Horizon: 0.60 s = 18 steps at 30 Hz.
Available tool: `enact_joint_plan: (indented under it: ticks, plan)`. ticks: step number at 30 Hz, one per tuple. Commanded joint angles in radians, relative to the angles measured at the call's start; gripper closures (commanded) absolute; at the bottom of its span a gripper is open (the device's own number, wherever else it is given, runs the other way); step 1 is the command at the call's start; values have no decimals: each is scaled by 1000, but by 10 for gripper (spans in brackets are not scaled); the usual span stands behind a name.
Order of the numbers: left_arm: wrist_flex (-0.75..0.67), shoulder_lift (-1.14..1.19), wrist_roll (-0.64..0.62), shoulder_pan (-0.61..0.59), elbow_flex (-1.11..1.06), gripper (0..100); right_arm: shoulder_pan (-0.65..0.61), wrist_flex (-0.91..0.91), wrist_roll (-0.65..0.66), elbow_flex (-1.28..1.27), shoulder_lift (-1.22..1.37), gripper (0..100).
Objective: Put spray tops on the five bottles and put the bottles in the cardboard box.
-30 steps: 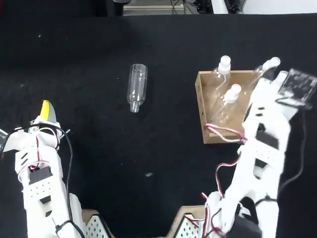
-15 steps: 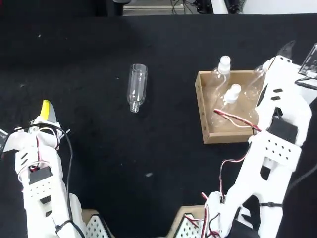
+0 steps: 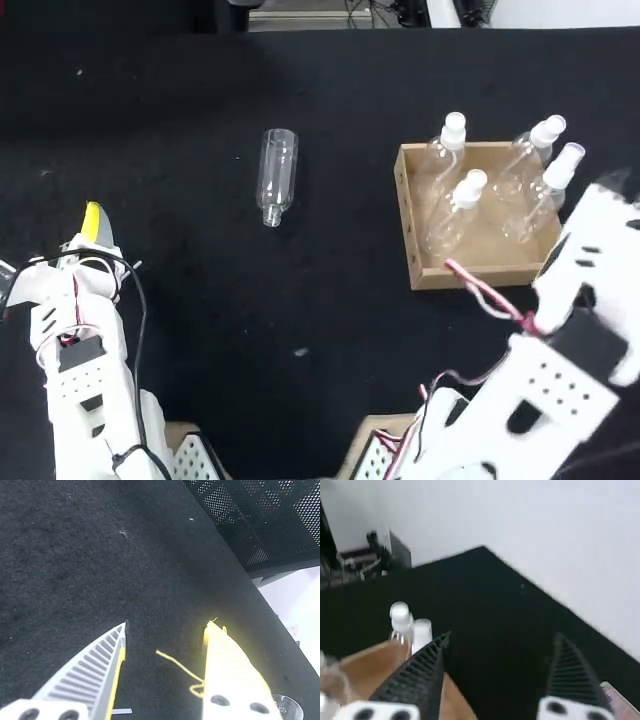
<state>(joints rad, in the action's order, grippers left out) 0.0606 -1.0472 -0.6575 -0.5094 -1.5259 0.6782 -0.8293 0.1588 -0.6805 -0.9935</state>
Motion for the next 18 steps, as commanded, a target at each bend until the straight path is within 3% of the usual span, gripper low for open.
enact_joint_plan:
  ticks: [1, 7, 18]
  plan:
    - [-25, -15, -5, 2, 50, 766, -61, -95, 100, 21, -39, 864]
    - [-25, -15, -5, 2, 51, 766, -203, -279, 213, -87, -19, 863]
    - [-25, -15, -5, 2, 53, 766, -345, -180, 247, -321, -21, 859]
